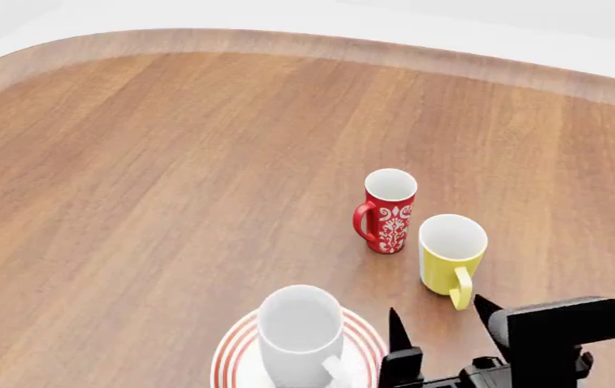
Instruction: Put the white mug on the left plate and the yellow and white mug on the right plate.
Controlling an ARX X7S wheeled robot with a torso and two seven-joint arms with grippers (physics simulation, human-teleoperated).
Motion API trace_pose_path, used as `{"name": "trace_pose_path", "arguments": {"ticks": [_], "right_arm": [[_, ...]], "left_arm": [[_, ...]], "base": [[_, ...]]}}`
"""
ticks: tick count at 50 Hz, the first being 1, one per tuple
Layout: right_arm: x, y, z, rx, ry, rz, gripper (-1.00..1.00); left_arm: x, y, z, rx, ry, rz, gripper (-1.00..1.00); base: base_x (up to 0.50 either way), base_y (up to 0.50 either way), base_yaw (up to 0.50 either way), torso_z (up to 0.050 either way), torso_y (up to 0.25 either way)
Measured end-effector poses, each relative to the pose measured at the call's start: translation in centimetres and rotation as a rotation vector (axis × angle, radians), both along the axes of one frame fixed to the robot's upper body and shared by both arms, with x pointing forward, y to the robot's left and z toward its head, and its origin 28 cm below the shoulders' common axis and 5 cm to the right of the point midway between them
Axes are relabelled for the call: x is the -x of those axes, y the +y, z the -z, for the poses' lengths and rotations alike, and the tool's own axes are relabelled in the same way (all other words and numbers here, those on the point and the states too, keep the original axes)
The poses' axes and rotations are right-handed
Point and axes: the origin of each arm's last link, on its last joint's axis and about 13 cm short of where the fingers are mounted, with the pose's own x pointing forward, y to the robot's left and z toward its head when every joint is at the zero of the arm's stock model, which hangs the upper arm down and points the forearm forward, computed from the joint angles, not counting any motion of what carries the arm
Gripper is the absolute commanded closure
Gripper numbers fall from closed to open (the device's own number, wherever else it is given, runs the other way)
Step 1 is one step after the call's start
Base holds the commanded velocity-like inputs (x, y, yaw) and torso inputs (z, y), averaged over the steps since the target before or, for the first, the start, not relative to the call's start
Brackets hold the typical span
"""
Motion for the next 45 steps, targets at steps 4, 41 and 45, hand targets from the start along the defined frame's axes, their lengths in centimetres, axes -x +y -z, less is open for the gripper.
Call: {"name": "trace_pose_path", "arguments": {"ticks": [4, 41, 45], "right_arm": [[-0.6, -0.1, -0.3, -0.019, -0.017, 0.07, -1.0], [-9.2, -1.7, -0.7, -0.048, -0.116, 0.357, -1.0], [-12.0, -1.9, -0.6, -0.056, -0.084, 0.355, -1.0]], "left_arm": [[0.0, 0.0, 0.0, 0.001, -0.001, 0.002, -1.0], [0.4, 0.0, -0.4, 0.013, -0.017, 0.012, -1.0], [0.5, 0.0, -0.4, 0.014, -0.021, 0.012, -1.0]], "base": [[0.0, 0.0, 0.0, 0.0, 0.0], [0.0, 0.0, 0.0, 0.0, 0.0], [0.0, 0.0, 0.0, 0.0, 0.0]]}}
